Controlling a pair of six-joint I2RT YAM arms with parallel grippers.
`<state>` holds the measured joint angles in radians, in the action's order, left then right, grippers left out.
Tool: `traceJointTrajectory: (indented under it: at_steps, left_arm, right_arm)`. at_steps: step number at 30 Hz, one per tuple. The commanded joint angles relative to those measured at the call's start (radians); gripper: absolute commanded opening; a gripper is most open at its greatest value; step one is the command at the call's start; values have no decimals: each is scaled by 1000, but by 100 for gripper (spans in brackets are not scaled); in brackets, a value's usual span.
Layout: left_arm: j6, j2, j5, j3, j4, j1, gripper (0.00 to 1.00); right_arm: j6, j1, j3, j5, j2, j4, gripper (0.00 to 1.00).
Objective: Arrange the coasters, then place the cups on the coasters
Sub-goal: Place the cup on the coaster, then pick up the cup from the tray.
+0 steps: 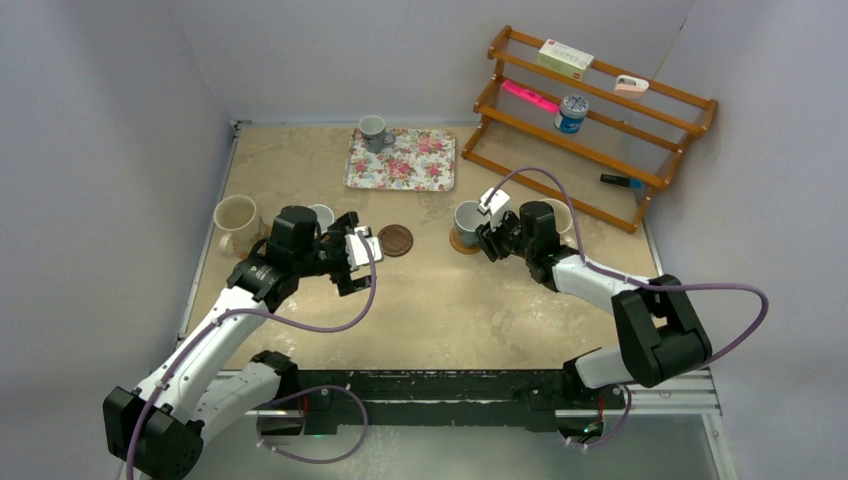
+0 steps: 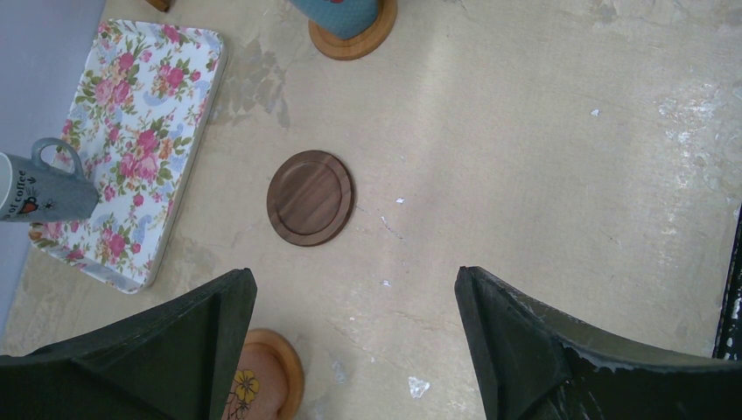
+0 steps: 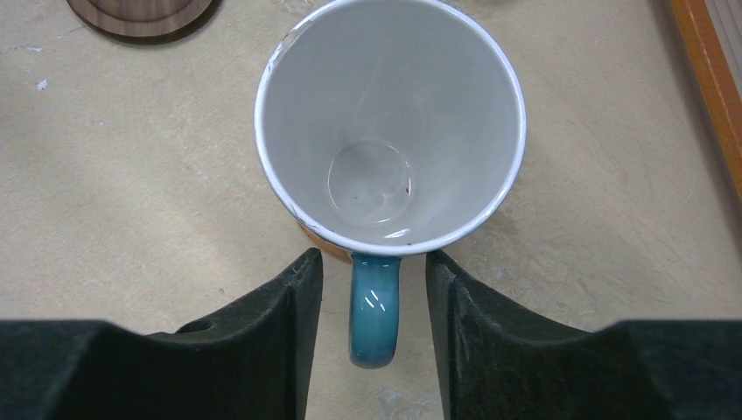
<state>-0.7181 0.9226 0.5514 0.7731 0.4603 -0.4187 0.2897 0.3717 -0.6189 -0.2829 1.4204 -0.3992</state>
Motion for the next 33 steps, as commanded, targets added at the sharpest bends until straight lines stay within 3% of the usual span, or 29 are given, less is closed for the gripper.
traceJointTrajectory:
  at_steps: [1,13,15,24,28,33]
  left_arm:
    - [-11,-6,33,9,-3,9,90]
    - [-2,-4,30,9,-9,9,90]
    - [1,-3,29,11,-9,9,91]
    - [42,-9,-34,5,-53,11,94]
    - [96,-26,-92,12,-99,11,100]
    - [115,11,-53,102,-46,11,100]
  right_arm:
    - [16,-4,-31,-19,-33,-13,53]
    - [32,-4,5,-48,-93,-41,85]
    - [34,-4,14,-61,-106,-50,98]
    - [50,-3,43,-94,-194,-56,99]
    - [70,-5,17,-102,-245,-2,99]
    - [127,-5,-61,-128,-297,157,99]
